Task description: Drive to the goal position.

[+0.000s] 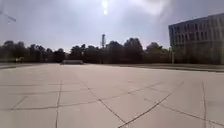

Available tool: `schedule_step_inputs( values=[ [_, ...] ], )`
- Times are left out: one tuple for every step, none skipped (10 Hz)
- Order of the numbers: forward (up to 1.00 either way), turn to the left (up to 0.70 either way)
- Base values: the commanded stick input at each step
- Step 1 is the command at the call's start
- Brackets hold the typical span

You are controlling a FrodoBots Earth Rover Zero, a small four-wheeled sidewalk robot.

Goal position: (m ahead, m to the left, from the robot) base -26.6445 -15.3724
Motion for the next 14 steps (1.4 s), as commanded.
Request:
schedule_step_inputs(
  values=[
    [-1.0, -0.01],
    [-1.0, -0.01],
    [-1.0, -0.01],
    [-1.0, -0.01],
    [-1.0, -0.01],
    [-1.0, -0.01],
    [-1.0, -0.01],
    [-1.0, -0.01],
    [-1.0, -0.01],
    [-1.0, -0.01],
    [-1.0, -0.02],
    [-1.0, -0.06],
    [-1.0, -0.3],
    [-1.0, -0.35]
  ],
)
